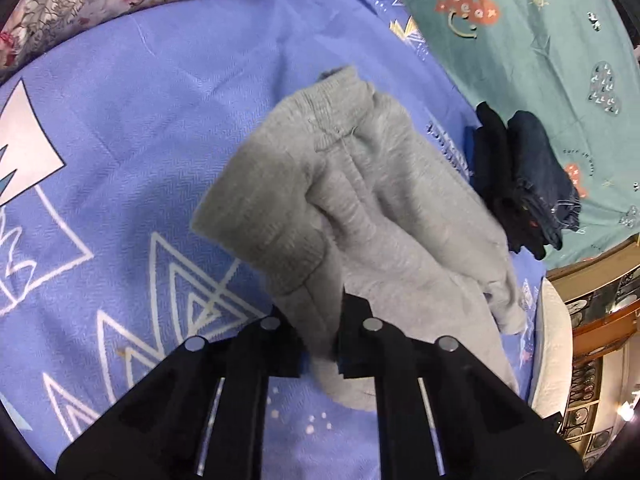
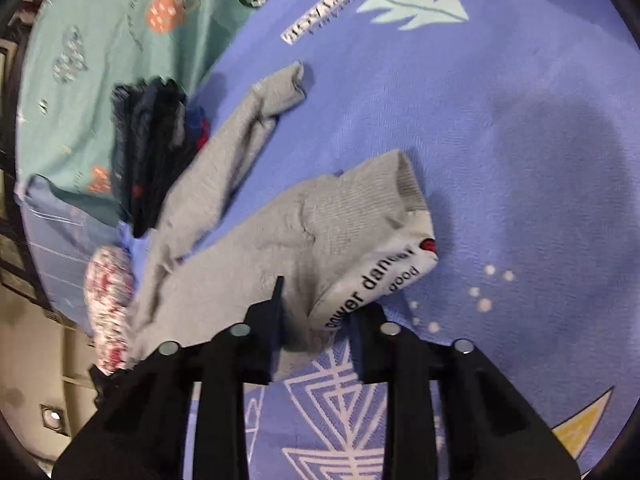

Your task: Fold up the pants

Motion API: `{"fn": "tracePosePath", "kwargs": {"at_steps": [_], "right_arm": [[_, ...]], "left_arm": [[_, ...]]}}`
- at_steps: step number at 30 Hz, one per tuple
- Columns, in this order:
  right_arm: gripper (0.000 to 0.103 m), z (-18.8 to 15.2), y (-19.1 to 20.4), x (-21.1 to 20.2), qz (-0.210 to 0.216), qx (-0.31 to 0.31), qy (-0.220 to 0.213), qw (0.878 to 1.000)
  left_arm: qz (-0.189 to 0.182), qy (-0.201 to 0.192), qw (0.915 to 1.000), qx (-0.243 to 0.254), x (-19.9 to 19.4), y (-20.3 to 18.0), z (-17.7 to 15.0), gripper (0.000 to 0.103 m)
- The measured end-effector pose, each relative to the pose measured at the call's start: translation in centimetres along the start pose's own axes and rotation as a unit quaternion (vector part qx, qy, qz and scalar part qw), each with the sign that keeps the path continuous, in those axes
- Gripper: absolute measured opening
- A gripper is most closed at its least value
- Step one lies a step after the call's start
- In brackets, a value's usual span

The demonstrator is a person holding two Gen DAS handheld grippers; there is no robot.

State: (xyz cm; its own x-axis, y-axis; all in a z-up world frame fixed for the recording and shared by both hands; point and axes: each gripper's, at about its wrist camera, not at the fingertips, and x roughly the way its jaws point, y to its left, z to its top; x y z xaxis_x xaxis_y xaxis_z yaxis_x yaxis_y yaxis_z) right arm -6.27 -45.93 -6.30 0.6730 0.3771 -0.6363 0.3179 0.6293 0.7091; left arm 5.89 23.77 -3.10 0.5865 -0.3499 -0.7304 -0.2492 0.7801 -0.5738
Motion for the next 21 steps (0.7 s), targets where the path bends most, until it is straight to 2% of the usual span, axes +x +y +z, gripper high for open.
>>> {"fn": "tracePosePath", "kwargs": {"at_steps": [2, 4, 13, 15, 21], "right_arm": [[0.023, -0.2, 0.3, -1.6, 0.023, -0.015, -0.020, 0.999], [0.023, -0.6, 1.1, -2.5, 0.027, -0.040, -0.030, 0.998], [0.023, -0.6, 0.6, -0.6, -0.028, -0.044, -0.014, 0.999], [0.022, -0.5, 0.7, -0.9, -0.023, -0.047, -0.021, 0.998], [0.021, -0.8, 3.5, -4.7, 0.019, -0.079, -0.060, 0.995]], "left_arm": [[-0.004, -0.007, 0.9999, 0.012, -0.7, -0.5, -0.4, 0.009], [-0.003, -0.004, 0.9999, 0.014, -0.7, -0.8, -0.6, 0.009], [0.027, 0.013, 0.9995, -0.009, 2.4, 1.2, -0.3, 0.012], [0.021, -0.003, 0.9998, 0.005, 1.3, 0.5, -0.5, 0.008], [-0.032, -0.050, 0.9977, 0.032, -4.7, -2.3, -0.9, 0.006]]}}
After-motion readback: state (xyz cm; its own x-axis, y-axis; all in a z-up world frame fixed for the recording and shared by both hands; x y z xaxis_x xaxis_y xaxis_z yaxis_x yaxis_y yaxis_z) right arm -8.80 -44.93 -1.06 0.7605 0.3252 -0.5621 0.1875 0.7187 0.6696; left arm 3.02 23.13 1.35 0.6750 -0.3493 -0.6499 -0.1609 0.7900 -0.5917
